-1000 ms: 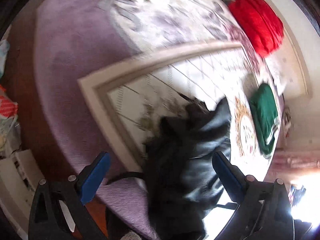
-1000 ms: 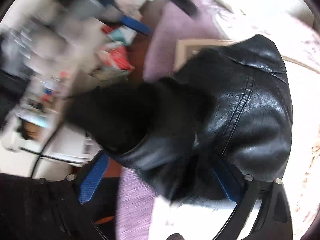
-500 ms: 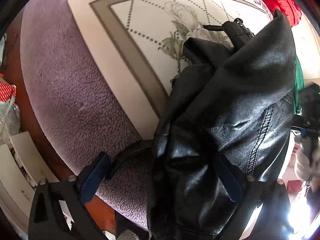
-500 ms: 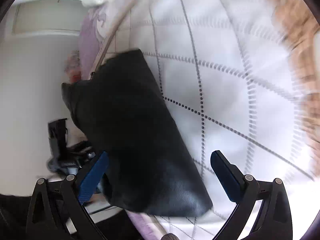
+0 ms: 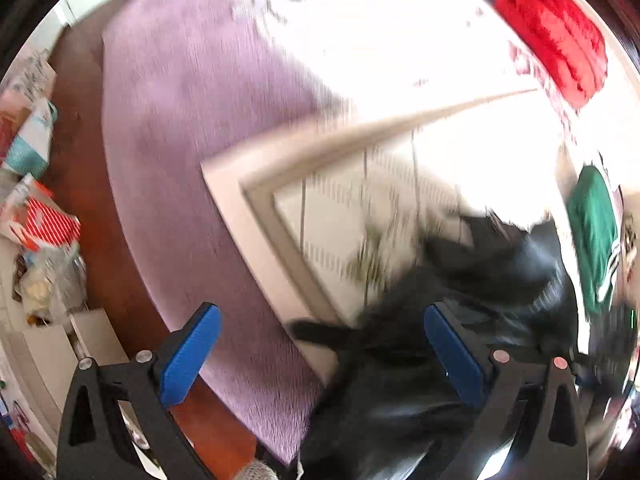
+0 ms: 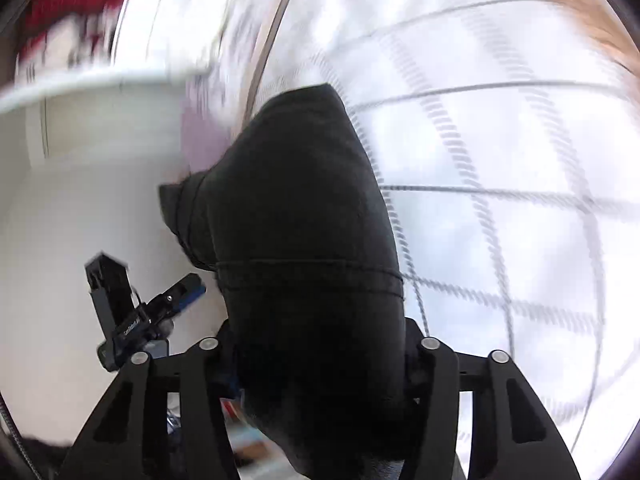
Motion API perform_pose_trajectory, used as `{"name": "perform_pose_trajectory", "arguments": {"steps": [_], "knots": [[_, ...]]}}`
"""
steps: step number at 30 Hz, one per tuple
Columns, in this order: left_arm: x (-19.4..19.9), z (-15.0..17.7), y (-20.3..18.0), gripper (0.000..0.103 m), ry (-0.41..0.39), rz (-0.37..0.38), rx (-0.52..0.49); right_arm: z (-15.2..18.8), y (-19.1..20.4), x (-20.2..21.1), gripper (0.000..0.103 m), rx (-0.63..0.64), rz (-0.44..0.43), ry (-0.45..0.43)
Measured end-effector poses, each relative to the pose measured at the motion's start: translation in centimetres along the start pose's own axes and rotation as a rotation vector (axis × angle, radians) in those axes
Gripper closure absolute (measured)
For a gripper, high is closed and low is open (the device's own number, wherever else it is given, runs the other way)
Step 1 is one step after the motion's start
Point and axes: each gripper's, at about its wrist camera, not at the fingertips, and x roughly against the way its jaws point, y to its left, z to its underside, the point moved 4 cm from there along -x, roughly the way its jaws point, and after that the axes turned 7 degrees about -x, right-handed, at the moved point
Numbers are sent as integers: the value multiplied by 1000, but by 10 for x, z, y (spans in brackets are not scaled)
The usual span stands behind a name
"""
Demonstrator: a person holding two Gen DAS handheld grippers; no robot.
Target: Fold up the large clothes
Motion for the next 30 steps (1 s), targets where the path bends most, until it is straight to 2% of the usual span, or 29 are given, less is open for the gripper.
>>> {"name": "perform_pose_trajectory", "arguments": {"steps": [1,2,3,4,5,6,8,9,11,14,15,16,17,18,20,22,25,26,27,30], "knots": [[10,-11,-6,0,-32,-15,-21,4,-8,17,48,-33,-9,-56],[18,-21,-9,0,-63,-21,-49,8,-17,33,47,-34,23,-115],[24,-28,-16,0,-89,-28,-74,11,-29,44,36,-58,76,-145],[33,-40,-32,0,-120,-31,-109,13,-43,49,28,-91,139,-135],[35,-42,-41,0,-135,-21,-134,18,-57,48,21,-95,238,-83],[37,-44,-53,0,-144,-4,-162,23,-66,49,20,-59,327,-28],[43,-52,-87,0,-150,34,-219,34,-71,60,19,-21,388,13],[45,-53,-105,0,-147,50,-254,43,-65,74,19,13,420,1],[44,-48,-134,0,-138,79,-308,55,-48,99,19,89,459,-68],[25,-33,-166,0,-85,99,-381,65,-10,143,19,173,423,-246],[13,-26,-170,0,-56,86,-398,64,8,152,25,187,405,-280],[-5,-13,-171,0,0,32,-413,65,23,152,35,199,370,-270],[-17,-4,-174,0,40,11,-416,58,29,148,62,205,334,-236],[-34,5,-170,0,81,-1,-408,46,34,144,78,202,333,-217],[-67,29,-151,0,164,-65,-384,34,46,129,79,226,322,-188],[-91,50,-130,0,225,-73,-350,17,42,111,79,239,352,-152],[-103,64,-111,0,252,-54,-293,-9,41,63,83,206,435,-100],[-105,67,-105,0,252,-39,-271,-21,37,49,99,214,501,-96],[-108,68,-101,0,255,-34,-258,-29,33,33,103,234,575,-84],[-113,65,-96,0,253,-26,-236,-34,26,19,103,140,585,-98]]}}
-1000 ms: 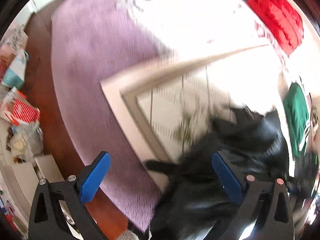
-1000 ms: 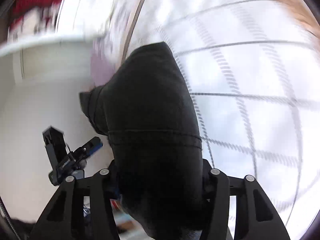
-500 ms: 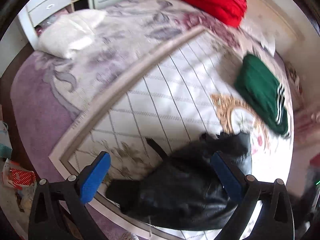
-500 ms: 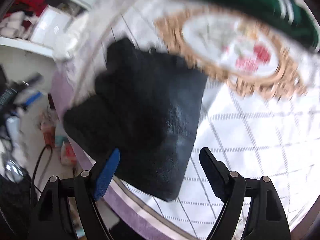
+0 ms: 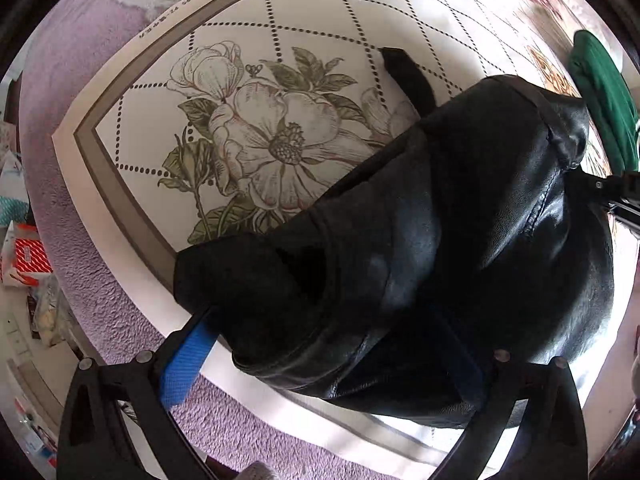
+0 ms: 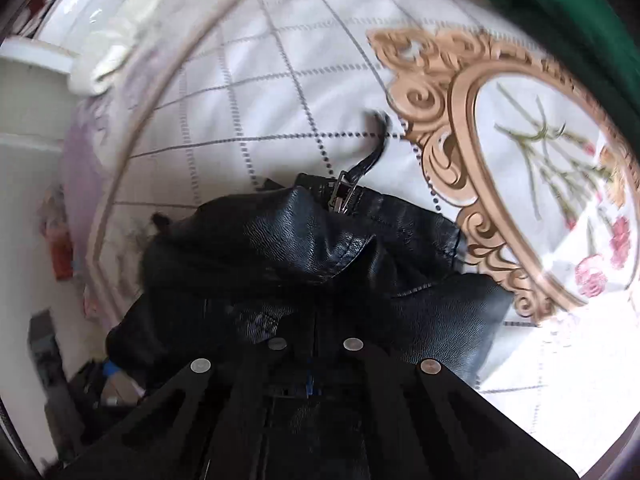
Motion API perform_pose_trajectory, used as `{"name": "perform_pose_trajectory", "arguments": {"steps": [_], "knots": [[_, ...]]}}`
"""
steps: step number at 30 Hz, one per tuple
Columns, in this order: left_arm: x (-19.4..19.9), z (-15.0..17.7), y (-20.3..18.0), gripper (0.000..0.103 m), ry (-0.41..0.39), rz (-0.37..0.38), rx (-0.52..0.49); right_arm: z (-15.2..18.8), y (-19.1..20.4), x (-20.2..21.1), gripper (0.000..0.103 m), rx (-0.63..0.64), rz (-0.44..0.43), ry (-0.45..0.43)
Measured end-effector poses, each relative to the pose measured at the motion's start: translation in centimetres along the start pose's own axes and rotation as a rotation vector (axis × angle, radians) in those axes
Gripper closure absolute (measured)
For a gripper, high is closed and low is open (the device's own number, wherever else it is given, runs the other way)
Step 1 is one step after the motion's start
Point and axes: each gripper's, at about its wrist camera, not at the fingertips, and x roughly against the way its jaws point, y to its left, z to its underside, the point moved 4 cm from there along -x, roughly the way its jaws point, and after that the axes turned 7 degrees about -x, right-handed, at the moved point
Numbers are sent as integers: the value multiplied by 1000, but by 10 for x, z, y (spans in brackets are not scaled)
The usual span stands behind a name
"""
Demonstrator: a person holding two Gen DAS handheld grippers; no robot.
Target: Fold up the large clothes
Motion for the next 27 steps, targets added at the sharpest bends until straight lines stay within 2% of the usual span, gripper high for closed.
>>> {"name": "perform_pose_trajectory", "arguments": {"steps": [3,4,5,7,10,11,13,14,15,17,18,20,21,22,24,27], "knots": [[8,-4,5,0,3,16,29,1,5,11,103,16,19,20],[18,-4,6,0,-12,12,34,2,6,19,103,13,4,20],[28,-6,9,0,-31,10,40,4,7,30,98,25,-26,12],[52,-5,16,0,-77,-7,56,17,11,51,97,64,-80,4],[76,-3,29,0,-128,-43,98,60,20,61,93,148,-149,94],[74,-3,33,0,-127,-56,107,77,21,51,90,169,-147,152],[53,1,39,0,-85,-94,122,99,17,23,90,184,-77,228],[38,6,40,0,-55,-95,125,106,14,8,90,195,-52,215],[18,12,42,0,-8,-94,125,108,11,-8,103,200,8,194],[-6,31,46,0,41,-67,152,109,12,-23,103,169,62,159],[-10,34,45,0,37,-70,152,109,18,-24,103,171,103,157],[0,31,41,0,11,-128,119,112,33,-17,103,214,176,173],[10,29,38,0,-2,-159,105,113,36,-9,102,211,177,186],[21,27,36,0,-23,-183,97,112,40,2,98,186,142,188],[49,24,32,0,-80,-209,78,102,41,36,98,130,42,109],[71,17,28,0,-137,-220,61,72,43,68,98,114,-6,-19]]}}
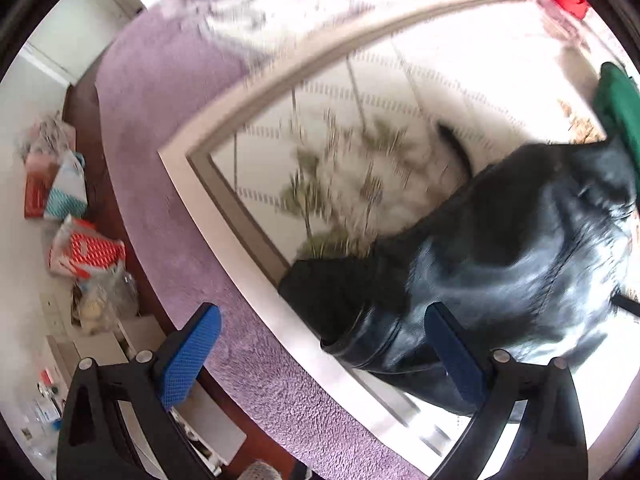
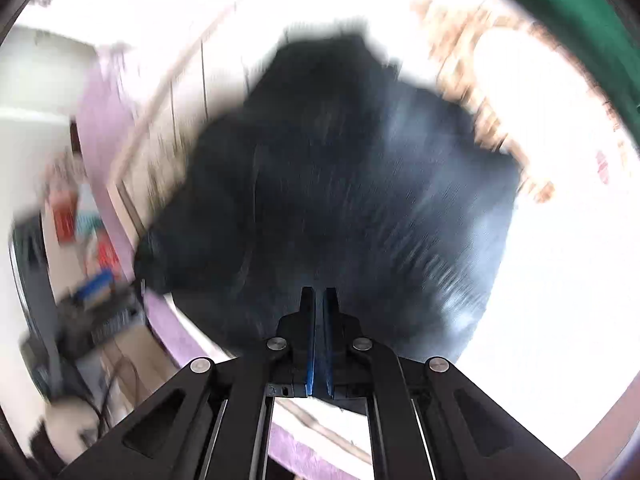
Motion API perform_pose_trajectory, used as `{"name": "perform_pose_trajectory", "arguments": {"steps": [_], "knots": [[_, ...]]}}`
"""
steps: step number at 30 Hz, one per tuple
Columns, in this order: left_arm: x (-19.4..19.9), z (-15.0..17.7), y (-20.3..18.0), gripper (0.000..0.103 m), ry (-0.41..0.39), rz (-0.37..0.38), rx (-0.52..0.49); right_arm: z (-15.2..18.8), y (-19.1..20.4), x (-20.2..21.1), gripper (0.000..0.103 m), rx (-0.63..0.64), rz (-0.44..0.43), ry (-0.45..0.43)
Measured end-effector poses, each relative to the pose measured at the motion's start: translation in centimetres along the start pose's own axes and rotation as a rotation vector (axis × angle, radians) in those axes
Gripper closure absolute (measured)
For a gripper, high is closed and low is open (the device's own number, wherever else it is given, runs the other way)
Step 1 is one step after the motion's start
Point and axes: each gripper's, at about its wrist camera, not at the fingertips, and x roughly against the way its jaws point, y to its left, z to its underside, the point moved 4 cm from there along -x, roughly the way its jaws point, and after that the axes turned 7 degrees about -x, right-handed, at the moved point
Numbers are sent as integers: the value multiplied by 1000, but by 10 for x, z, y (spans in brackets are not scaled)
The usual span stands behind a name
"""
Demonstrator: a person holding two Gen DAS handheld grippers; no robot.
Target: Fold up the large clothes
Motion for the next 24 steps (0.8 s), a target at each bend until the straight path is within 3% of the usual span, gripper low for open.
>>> {"name": "perform_pose_trajectory", "arguments": {"steps": [2,5,6,8,10,11,12,13,14,17,19,21,24], "knots": [[-2,-7,-6,0,-6,4,-9,-24,1,-10,98,-4,17,-29],[-10,-14,-25,0,12,5,-6,-41,-3,-64,103,7,81,42],[-8,-16,-24,0,16,1,-7,-45,-4,-75,103,-17,62,52],[1,-18,-30,0,-1,3,-16,-47,-1,-66,103,-46,44,89],[17,-20,-30,0,-32,5,-23,-41,-3,-47,92,-38,-41,105],[25,-22,-31,0,-45,15,-23,-43,-6,-36,82,-47,-92,103],[32,-25,-30,0,-58,31,-21,-32,-13,-18,57,-63,-167,92],[41,-27,-30,0,-74,55,-17,-21,-22,-7,39,-80,-200,82],[46,-28,-29,0,-80,80,-13,-9,-34,4,9,-101,-223,69],[44,-24,-24,0,-53,189,31,17,-78,21,6,-174,-268,66],[27,-15,-26,0,22,297,89,42,-118,8,6,-267,-337,100],[14,-4,-28,0,79,384,154,50,-148,-17,6,-336,-411,128],[-10,17,-23,0,145,476,269,53,-158,-68,6,-405,-572,165]]}}
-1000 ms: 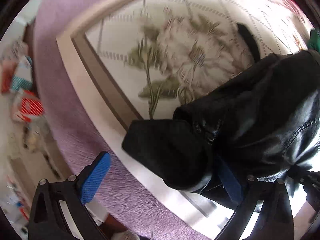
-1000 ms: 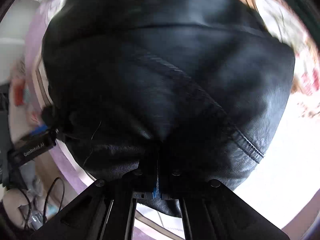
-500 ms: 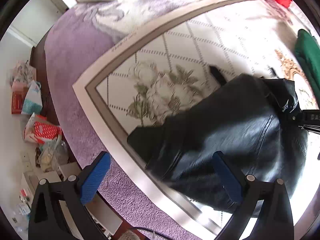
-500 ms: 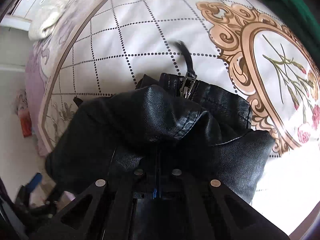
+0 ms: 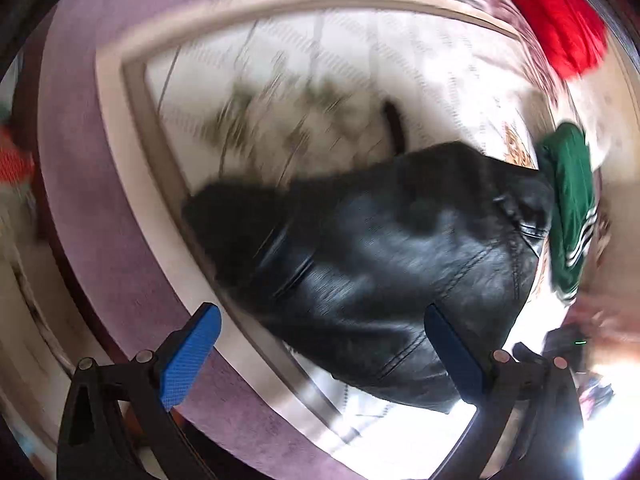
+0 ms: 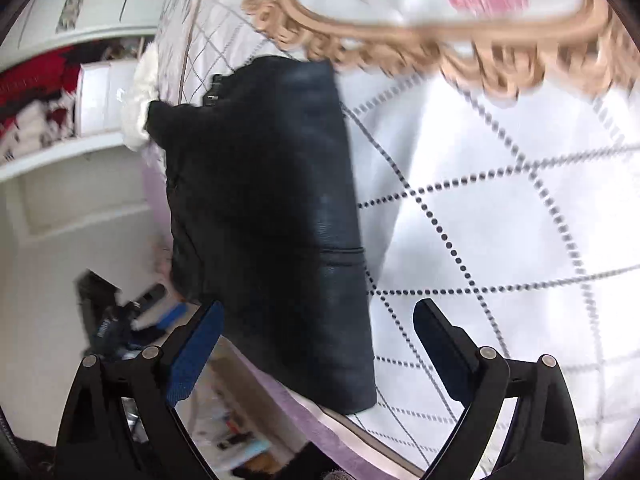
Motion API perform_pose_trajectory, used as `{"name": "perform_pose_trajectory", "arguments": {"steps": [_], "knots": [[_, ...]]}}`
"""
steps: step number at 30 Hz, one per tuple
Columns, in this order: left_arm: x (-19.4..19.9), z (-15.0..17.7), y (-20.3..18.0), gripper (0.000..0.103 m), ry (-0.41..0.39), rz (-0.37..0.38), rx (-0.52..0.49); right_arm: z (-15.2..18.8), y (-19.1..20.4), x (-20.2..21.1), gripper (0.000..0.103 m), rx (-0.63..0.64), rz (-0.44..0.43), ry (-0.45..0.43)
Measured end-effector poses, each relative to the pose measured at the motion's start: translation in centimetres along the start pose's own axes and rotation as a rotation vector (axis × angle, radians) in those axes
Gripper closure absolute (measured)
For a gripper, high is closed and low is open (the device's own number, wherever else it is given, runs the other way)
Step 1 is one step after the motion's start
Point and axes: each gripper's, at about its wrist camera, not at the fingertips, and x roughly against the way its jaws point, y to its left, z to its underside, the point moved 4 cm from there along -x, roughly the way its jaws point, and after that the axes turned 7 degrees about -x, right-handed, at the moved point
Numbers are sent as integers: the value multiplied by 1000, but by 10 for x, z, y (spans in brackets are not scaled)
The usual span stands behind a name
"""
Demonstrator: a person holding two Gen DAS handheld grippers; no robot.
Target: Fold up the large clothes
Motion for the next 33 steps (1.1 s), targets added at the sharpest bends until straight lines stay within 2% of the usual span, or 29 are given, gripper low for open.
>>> {"name": "perform_pose_trajectory", "arguments": {"steps": [3,4,6,7,9,10,11,12,13,14,15,16,20,24,28,33], "knots": [[-19,12,17,0,39,67,79,-13,2,-24,5,5,-167,59],[-23,15,19,0,46,88,95,-16,7,-29,5,17,-190,77],[-36,15,27,0,46,133,127,-21,20,-38,5,30,-219,103],[-40,13,28,0,36,144,137,-24,24,-44,5,41,-199,106],[-39,7,29,0,-23,163,153,-26,36,-55,6,48,-175,82],[-34,4,27,1,-62,167,155,-26,39,-59,13,52,-150,55],[-30,1,24,6,-91,175,150,-26,41,-58,33,45,-146,26],[-23,-4,19,36,-126,177,136,-24,43,-61,42,29,-174,9],[-19,-7,13,50,-142,174,121,-23,44,-54,44,30,-179,-2],[-16,-10,9,55,-156,170,110,-21,48,-53,48,31,-181,-20],[-12,-13,3,65,-173,166,96,-19,50,-53,51,8,-200,-27],[-8,-15,-2,72,-186,164,83,-17,53,-52,53,-3,-210,-33],[13,-21,-19,76,-228,146,36,-11,73,-41,59,13,-241,-65],[33,-31,-35,76,-254,155,0,-5,110,-9,61,109,-250,-126],[53,-48,-52,76,-274,166,-43,-13,133,45,62,143,-293,-162],[75,-80,-118,76,-305,181,-142,-41,143,119,62,137,-357,-233]]}}
